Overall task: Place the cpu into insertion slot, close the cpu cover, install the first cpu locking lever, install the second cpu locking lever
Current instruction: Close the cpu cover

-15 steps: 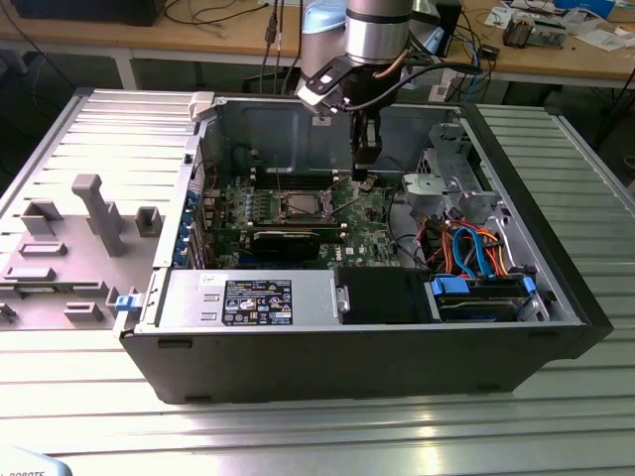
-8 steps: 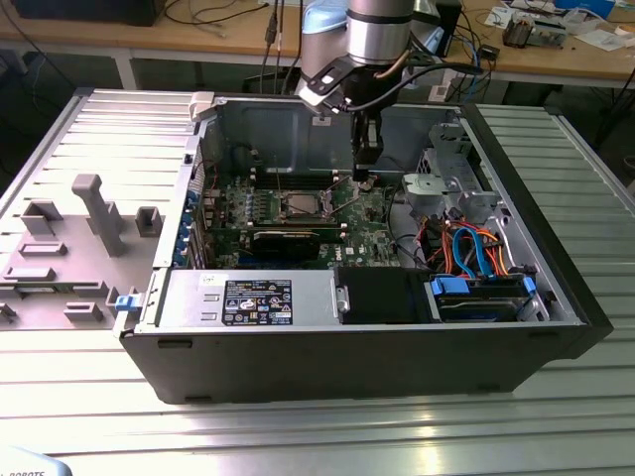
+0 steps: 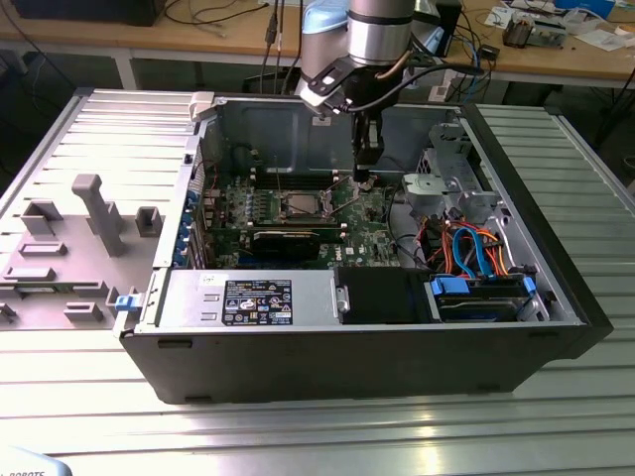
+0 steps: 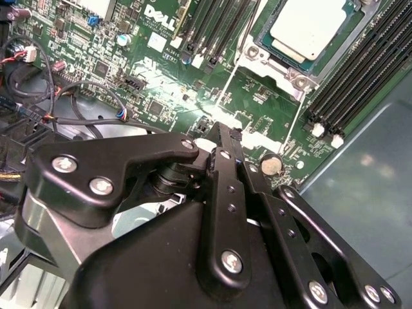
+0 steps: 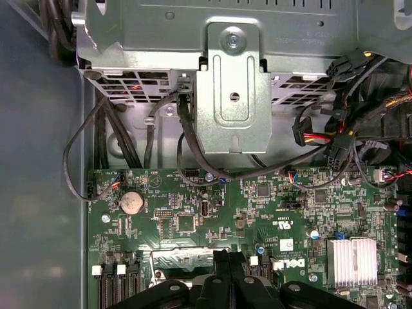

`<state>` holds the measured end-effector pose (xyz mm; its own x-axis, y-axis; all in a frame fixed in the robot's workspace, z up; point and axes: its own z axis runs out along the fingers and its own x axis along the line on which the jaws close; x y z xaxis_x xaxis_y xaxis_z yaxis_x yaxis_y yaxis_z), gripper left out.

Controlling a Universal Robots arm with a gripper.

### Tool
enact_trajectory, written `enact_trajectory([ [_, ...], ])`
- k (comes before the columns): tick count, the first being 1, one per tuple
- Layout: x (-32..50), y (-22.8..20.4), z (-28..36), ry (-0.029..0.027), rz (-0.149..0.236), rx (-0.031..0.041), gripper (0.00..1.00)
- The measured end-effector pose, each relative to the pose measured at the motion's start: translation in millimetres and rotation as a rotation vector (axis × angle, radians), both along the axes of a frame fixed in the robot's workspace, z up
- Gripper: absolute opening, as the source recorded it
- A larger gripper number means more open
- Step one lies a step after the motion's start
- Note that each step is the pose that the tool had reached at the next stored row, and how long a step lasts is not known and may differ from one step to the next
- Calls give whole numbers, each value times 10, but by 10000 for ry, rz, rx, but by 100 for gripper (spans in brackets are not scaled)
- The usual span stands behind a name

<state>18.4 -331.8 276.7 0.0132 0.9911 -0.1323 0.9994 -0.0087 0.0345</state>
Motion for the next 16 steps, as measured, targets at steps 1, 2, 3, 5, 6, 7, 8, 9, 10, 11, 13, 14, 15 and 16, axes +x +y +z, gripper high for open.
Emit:
enact_trajectory([
  [1, 6, 1, -3, -1, 0, 1, 11],
  [2, 24, 1, -11, 1, -1, 0, 11],
  [3, 36, 2, -16, 3, 0, -1, 11],
  [5, 79, 7, -49, 13, 1, -1, 11],
  [6, 101, 19, -78, 20, 0, 0, 11],
  [7, 122, 29, -97, 27, 0, 0, 11],
  [8, 142, 37, -107, 36, -1, -2, 11],
  [9, 167, 47, -122, 47, 1, -2, 11],
  [10, 180, 53, -131, 54, 2, -2, 11],
  [11, 204, 69, -152, 71, 11, 0, 11],
  [13, 226, 94, -195, 100, 15, 11, 11],
  [14, 227, 100, -214, 102, 17, 19, 11],
  [15, 227, 103, -225, 103, 18, 26, 11],
  [16, 227, 107, -239, 103, 20, 38, 11],
])
